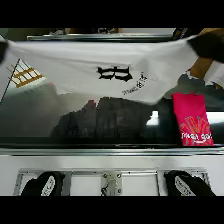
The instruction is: Fold the clothes and pants, and hang the long-sleeved shirts on hangers.
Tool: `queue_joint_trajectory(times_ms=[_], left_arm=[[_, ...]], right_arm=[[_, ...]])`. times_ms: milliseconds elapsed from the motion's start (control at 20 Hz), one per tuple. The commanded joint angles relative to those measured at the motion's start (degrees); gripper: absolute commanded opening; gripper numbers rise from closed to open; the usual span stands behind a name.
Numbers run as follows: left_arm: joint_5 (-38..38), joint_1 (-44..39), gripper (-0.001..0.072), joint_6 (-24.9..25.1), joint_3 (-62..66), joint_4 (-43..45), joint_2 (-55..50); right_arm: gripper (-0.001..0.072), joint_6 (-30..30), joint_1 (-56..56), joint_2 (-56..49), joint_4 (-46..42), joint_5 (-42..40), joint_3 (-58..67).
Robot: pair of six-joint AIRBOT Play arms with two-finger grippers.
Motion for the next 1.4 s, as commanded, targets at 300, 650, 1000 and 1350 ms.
queue_joint_trajectory(times_ms=[300, 650, 1000, 1350], left_arm=[[3.67, 0.31, 0.0012, 1.81, 11.41, 5.97, 14.10], [-2.49, 0.31, 0.0012, -0.59, 3.78, 5.86, 0.44], [-3.76, -5.42, 0.0012, -0.28, -3.21, 5.99, -28.61], [-2.49, -7.52, 0.0012, -0.13, 9.31, 5.29, -53.66]], right_arm=[[0.0011, 6.62, -0.02, 22.84, -1.27, -3.82, 3.80], [0.0011, 17.86, 0.00, 10.58, -5.60, 7.87, 3.78], [0.0011, 17.88, 3.41, -24.26, -9.01, 21.70, 3.80], [0.0012, 17.70, 3.30, -44.02, -9.01, 7.63, 4.04]])
